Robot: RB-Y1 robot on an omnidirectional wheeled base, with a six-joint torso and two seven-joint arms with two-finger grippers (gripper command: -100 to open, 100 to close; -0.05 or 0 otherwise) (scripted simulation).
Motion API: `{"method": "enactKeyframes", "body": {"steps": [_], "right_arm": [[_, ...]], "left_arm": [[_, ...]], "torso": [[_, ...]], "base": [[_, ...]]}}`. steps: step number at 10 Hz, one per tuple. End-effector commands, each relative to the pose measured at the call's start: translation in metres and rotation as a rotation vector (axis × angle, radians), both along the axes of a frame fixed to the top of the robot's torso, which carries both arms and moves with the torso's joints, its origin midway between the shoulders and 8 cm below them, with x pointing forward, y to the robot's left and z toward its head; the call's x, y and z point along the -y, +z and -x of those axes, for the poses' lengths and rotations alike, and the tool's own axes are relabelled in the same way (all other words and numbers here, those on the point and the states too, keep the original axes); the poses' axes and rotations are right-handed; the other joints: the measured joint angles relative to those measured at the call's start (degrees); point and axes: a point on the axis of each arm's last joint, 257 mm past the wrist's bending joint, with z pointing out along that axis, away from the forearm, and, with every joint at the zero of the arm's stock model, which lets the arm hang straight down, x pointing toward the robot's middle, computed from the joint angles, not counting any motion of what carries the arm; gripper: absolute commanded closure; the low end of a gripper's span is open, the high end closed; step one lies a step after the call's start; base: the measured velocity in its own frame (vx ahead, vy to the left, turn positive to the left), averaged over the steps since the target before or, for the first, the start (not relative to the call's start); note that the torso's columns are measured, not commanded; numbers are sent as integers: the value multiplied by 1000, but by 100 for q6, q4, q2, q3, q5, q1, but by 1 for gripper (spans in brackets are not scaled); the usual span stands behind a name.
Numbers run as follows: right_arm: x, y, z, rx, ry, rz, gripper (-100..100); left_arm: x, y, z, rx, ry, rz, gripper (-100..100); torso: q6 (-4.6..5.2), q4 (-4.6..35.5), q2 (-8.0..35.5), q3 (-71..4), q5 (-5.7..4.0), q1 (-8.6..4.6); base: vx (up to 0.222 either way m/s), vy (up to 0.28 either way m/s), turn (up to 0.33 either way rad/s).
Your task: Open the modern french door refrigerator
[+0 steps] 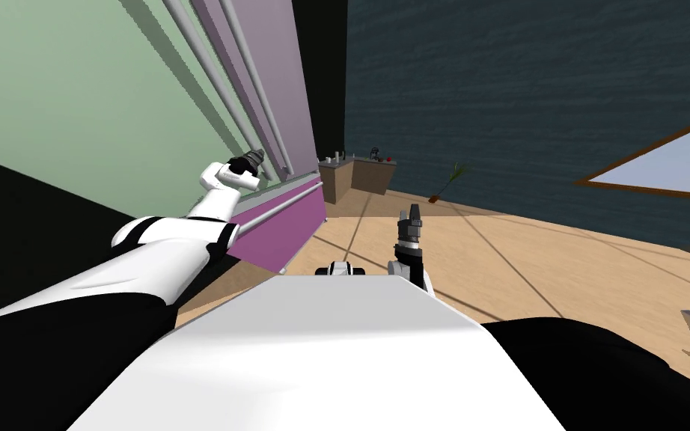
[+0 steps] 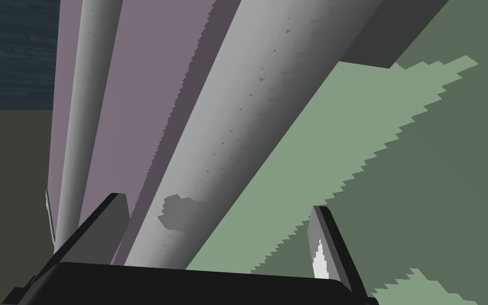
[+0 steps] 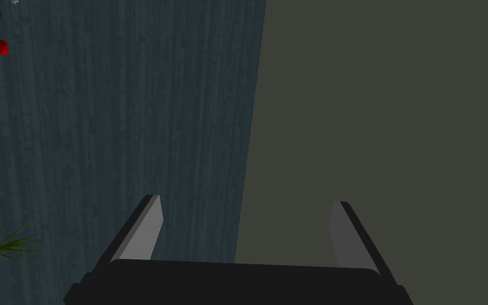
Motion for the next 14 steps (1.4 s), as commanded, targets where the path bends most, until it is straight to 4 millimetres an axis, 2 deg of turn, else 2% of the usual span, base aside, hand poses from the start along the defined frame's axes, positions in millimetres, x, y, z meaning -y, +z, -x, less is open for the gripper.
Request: {"method": "enactKeyframes", "body": {"steps": [1, 2, 3, 4, 5, 6, 7, 9, 10, 11, 12, 13, 14], "right_arm": [[0, 0, 0, 0, 0, 0, 0], [0, 0, 0, 0, 0, 0, 0], [0, 0, 0, 0, 0, 0, 0], [0, 0, 0, 0, 0, 0, 0], [0, 0, 0, 0, 0, 0, 0], [0, 0, 0, 0, 0, 0, 0], [0, 0, 0, 0, 0, 0, 0], [0, 0, 0, 0, 0, 0, 0], [0, 0, 0, 0, 0, 0, 0], [0, 0, 0, 0, 0, 0, 0], [0, 0, 0, 0, 0, 0, 0], [0, 0, 0, 0, 0, 0, 0], [0, 0, 0, 0, 0, 0, 0]], "left_arm": [[-23, 6, 7, 6, 53, -18, -100], [-38, 14, 12, 25, 84, -5, -100], [-48, 12, 16, 17, 110, -16, -100], [-48, 12, 16, 16, 111, -20, -100], [-64, 9, 19, 11, 146, -7, -100], [-72, 14, 24, 17, 165, -18, -100], [-80, 14, 25, 22, 182, -3, -100], [-92, 11, 32, 12, 213, -13, -100], [-101, 2, 32, 0, 230, 11, -100], [-108, 4, 37, 2, 248, 4, -100], [-110, 5, 38, 1, 255, -5, -100], [-115, -1, 38, -7, 266, 14, -100], [-124, -4, 43, -14, 287, 12, -100]], "torso": [[-13, 1, 2, 4, 6, 11], [-21, 1, -1, 3, 7, 11], [-8, 3, 8, 5, 9, 26], [-24, 4, 10, 9, 13, 30], [-49, 10, 10, 10, 14, 32], [-21, 5, 19, 14, 18, 40], [-32, 10, 18, 13, 14, 40], [-32, 6, 10, 9, 12, 30], [-61, 12, 6, 9, 13, 35], [-23, 4, 7, 4, 18, 50], [-30, 2, 5, 6, 19, 43], [-50, 4, 5, 8, 21, 40], [-18, 0, 7, 5, 21, 47]], "base": [[-27, 30, -19], [-71, 55, -341], [-73, 66, -195], [-35, 20, -6], [-69, 40, -250], [-85, 53, -201], [-111, 62, -320], [-71, 46, -99], [-63, 43, -257], [-74, 54, -154], [-31, 25, -37], [-65, 39, -253], [-86, 51, -187]]}}
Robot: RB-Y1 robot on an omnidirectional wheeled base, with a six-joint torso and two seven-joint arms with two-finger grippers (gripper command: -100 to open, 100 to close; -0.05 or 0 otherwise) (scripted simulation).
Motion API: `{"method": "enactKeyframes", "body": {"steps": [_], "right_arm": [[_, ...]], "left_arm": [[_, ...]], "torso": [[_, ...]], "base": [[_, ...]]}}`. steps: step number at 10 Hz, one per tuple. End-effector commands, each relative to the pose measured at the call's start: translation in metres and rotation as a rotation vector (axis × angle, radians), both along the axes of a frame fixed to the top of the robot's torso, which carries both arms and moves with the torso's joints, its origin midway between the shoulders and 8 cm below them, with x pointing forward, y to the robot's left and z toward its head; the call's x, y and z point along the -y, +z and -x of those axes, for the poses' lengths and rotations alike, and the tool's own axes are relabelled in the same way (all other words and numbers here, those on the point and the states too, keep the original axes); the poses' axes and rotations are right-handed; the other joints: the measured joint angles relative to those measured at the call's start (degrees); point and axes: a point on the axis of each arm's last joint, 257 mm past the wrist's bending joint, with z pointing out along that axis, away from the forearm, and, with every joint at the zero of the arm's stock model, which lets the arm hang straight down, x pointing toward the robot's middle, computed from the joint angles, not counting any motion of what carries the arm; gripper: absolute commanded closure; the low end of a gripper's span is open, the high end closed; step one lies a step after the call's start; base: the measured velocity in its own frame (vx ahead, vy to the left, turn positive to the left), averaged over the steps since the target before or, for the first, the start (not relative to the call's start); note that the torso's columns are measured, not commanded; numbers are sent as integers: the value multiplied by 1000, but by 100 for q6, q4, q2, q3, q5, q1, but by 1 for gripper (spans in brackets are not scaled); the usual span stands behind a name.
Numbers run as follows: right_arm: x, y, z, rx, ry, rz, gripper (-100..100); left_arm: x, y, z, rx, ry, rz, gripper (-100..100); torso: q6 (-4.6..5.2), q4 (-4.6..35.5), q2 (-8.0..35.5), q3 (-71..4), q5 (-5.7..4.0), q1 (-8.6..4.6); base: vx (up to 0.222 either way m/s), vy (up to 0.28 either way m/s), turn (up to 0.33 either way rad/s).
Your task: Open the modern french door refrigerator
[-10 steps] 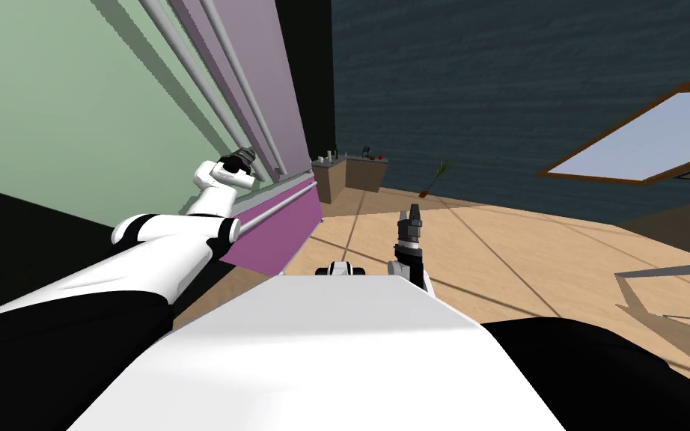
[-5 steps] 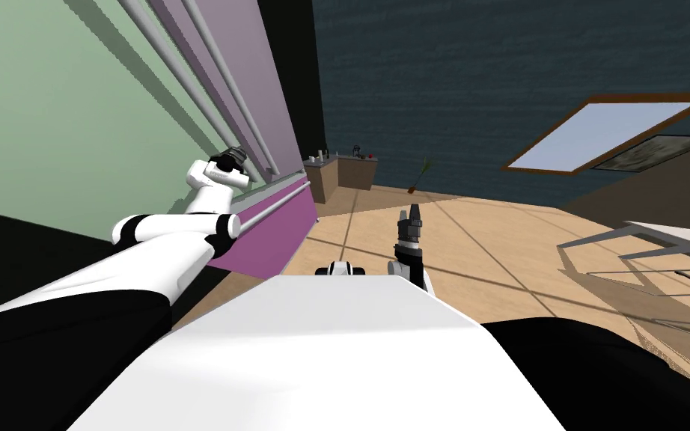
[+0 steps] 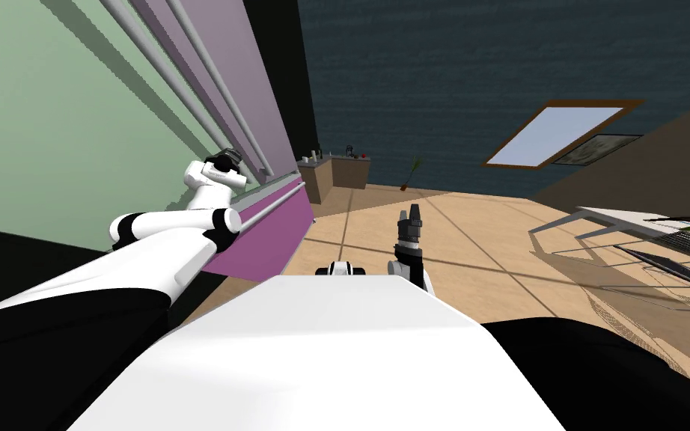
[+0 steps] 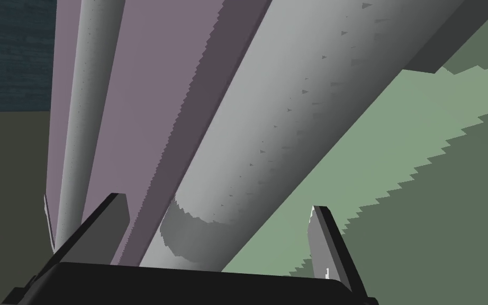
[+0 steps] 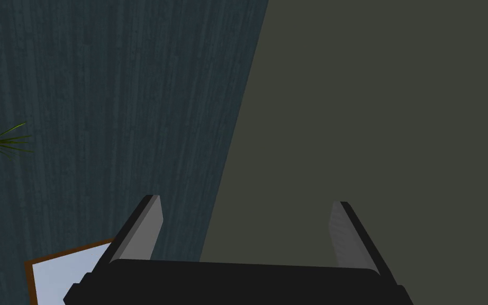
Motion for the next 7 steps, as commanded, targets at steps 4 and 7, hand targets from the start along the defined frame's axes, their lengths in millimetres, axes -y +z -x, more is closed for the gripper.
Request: {"method": "enactKeyframes", "body": {"steps": [4, 7], "right_arm": [[0, 0, 0, 0, 0, 0, 0], [0, 0, 0, 0, 0, 0, 0]], "left_arm": [[-24, -19, 12, -31, 59, 20, -100], [-25, -19, 12, -34, 61, 14, -100]], "torso": [[1, 2, 14, 10, -2, -12], [-14, 2, -6, 0, -12, -36]], "base": [[-51, 23, -123], [-15, 10, 8]]}}
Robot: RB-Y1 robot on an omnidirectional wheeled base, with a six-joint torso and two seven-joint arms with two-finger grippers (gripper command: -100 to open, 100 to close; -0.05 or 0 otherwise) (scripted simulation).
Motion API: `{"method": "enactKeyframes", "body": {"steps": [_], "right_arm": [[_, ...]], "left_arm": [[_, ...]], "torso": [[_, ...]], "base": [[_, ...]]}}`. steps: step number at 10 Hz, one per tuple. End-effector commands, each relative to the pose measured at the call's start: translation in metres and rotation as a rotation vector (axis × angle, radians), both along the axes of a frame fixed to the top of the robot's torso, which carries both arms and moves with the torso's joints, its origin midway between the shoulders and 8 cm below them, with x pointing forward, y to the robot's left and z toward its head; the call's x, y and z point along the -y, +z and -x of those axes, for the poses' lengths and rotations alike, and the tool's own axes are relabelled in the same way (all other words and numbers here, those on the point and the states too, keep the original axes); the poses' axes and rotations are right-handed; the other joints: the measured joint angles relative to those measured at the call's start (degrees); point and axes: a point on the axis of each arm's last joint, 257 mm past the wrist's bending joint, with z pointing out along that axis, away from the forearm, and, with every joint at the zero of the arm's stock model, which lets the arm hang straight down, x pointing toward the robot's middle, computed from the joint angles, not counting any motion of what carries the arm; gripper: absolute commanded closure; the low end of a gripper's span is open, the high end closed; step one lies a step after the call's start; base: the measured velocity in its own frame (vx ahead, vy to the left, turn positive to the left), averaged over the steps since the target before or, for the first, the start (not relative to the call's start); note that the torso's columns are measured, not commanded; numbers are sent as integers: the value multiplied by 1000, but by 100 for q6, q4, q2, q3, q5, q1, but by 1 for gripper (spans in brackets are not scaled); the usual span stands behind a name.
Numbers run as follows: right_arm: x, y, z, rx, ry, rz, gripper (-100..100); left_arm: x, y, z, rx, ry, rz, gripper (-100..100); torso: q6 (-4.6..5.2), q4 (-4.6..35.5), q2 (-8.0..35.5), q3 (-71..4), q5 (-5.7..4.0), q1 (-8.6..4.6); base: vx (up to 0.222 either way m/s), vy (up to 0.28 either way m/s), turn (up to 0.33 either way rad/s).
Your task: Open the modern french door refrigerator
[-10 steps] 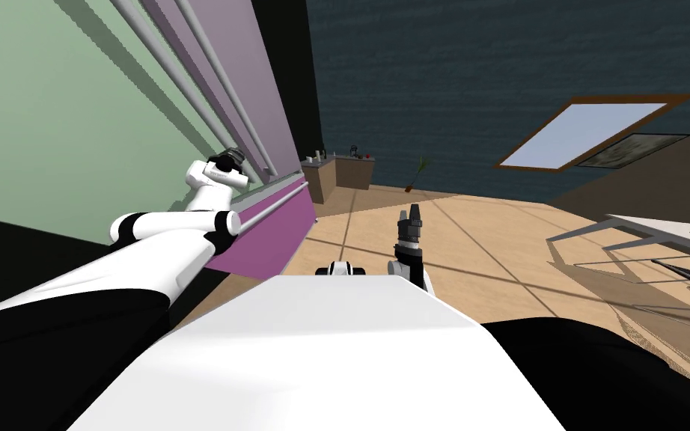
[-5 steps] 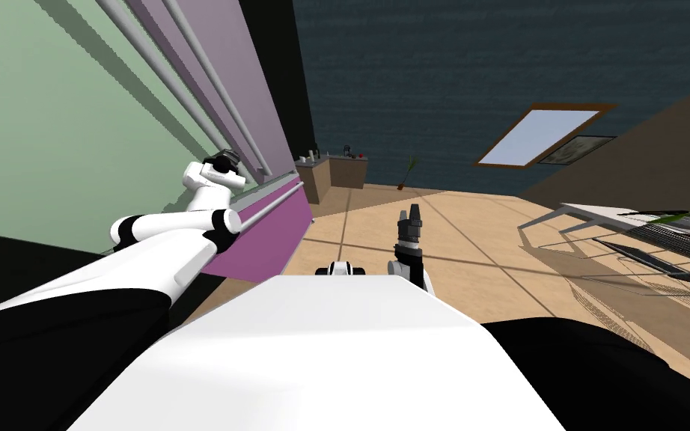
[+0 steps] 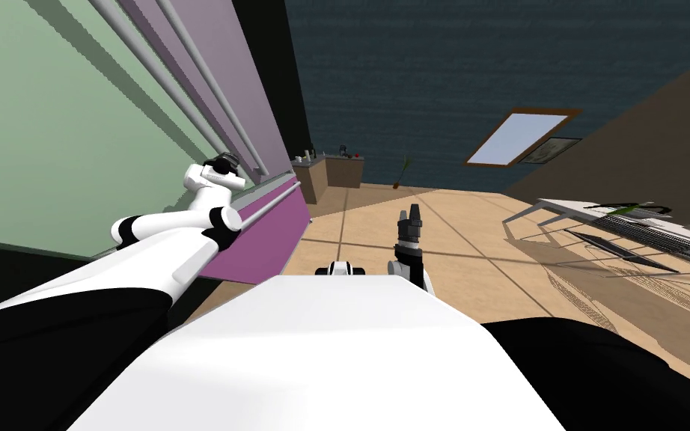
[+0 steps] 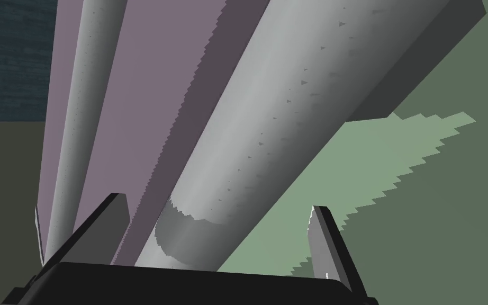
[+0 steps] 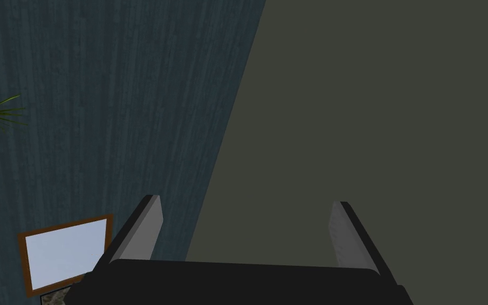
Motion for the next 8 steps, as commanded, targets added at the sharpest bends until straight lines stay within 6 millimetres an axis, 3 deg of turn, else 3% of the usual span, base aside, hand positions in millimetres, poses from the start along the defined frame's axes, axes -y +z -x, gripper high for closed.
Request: {"method": "enactKeyframes", "body": {"steps": [1, 2, 6, 7, 8], "right_arm": [[0, 0, 0, 0, 0, 0, 0], [0, 0, 0, 0, 0, 0, 0], [0, 0, 0, 0, 0, 0, 0], [0, 0, 0, 0, 0, 0, 0], [0, 0, 0, 0, 0, 0, 0]], "left_arm": [[-4, -8, -1, -13, 8, 13, -100], [-9, -14, 2, -27, 22, 14, -100], [-9, -14, 2, -31, 23, 8, -100], [-7, -2, 3, -16, 17, -15, 100], [-9, -2, 5, -27, 27, -30, 100]], "torso": [[3, 1, 1, 0, 0, 5], [27, 4, 24, 12, 1, 8], [25, -7, -14, -11, -6, -13], [25, -4, -6, -6, -5, -8], [-12, 0, -11, -5, -1, -3]], "base": [[-78, 16, -313], [-97, 41, -188], [-11, 10, 14], [87, -33, 214], [101, -55, 165]]}}
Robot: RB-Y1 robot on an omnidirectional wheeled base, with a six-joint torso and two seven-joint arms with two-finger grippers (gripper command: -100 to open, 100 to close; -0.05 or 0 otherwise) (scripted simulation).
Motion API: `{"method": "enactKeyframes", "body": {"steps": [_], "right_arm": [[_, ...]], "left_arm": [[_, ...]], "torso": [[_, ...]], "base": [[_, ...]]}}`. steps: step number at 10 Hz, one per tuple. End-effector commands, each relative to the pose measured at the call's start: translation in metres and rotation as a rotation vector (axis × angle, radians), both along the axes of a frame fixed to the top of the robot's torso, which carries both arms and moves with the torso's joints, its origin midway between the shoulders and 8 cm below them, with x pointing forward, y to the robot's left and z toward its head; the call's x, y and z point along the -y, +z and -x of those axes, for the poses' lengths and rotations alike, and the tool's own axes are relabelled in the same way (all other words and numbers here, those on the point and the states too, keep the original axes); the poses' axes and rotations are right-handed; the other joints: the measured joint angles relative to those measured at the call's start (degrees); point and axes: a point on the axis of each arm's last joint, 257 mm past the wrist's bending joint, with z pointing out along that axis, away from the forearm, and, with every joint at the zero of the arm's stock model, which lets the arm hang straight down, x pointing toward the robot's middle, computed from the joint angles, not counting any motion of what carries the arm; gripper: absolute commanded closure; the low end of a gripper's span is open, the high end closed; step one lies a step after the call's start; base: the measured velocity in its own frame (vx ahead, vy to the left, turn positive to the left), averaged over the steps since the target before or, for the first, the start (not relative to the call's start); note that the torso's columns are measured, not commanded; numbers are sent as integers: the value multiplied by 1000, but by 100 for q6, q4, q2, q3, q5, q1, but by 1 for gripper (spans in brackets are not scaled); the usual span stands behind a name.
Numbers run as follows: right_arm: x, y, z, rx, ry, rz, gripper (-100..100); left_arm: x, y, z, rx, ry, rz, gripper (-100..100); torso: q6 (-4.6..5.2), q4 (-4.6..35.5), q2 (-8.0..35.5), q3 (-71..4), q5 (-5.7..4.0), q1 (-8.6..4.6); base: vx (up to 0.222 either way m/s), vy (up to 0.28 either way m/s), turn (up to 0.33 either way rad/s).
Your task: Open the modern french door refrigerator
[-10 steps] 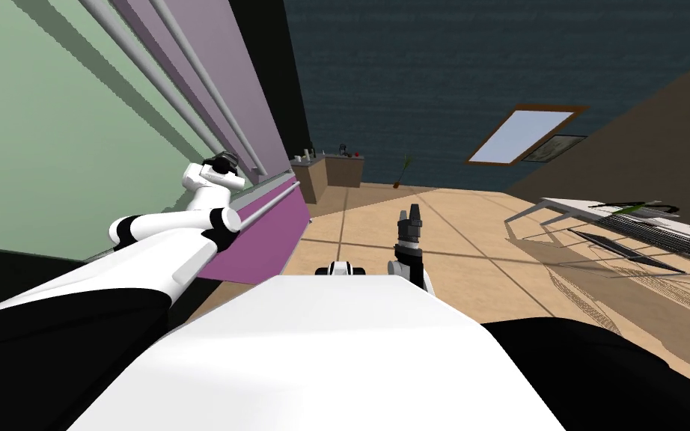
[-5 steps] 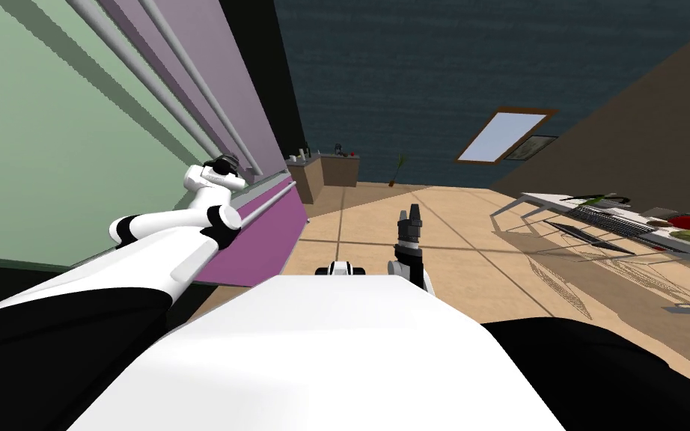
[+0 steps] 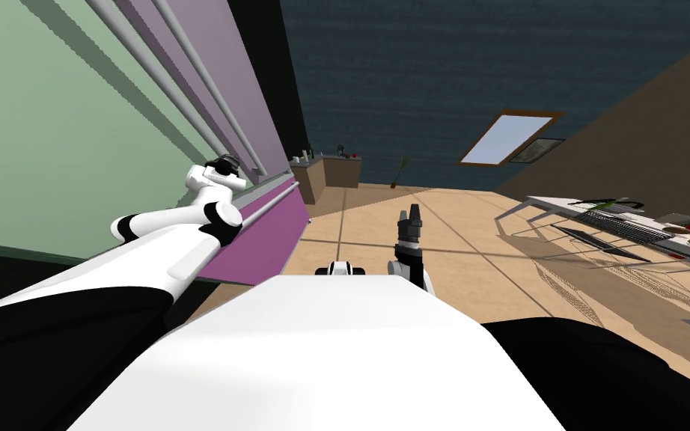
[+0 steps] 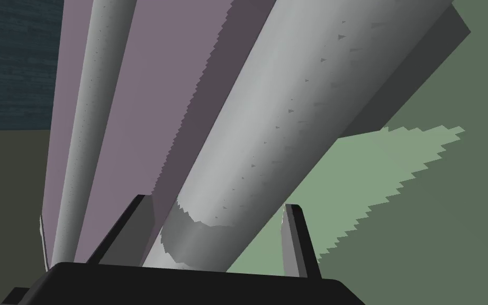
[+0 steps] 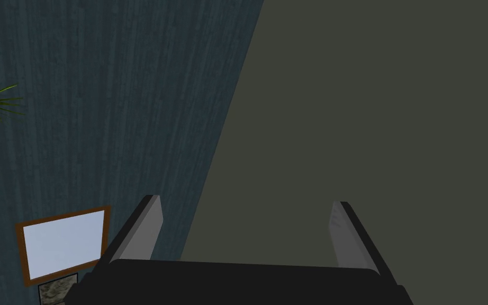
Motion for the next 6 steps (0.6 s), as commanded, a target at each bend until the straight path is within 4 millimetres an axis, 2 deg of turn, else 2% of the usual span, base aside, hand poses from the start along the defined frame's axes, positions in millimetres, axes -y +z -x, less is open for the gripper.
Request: {"method": "enactKeyframes", "body": {"steps": [1, 2, 3, 4, 6], "right_arm": [[0, 0, 0, 0, 0, 0, 0], [0, 0, 0, 0, 0, 0, 0], [0, 0, 0, 0, 0, 0, 0], [0, 0, 0, 0, 0, 0, 0], [0, 0, 0, 0, 0, 0, 0]], "left_arm": [[1, 9, 2, -1, -2, -36, 100], [2, 9, 1, 11, -9, -15, 100], [8, 20, 1, 19, -20, -47, 100], [13, 21, -2, 20, -30, -49, 100], [13, 20, -3, 36, -38, -23, 100]], "torso": [[-12, 12, 21, 11, 12, 39], [10, 16, 37, 19, 12, 54], [23, 16, 40, 22, 13, 50], [-23, 29, 30, 18, 3, 42], [-2, 41, 40, 18, -5, 65]], "base": [[47, -45, 93], [13, -12, 7], [71, -42, 237], [82, -56, 196], [18, -9, 5]]}}
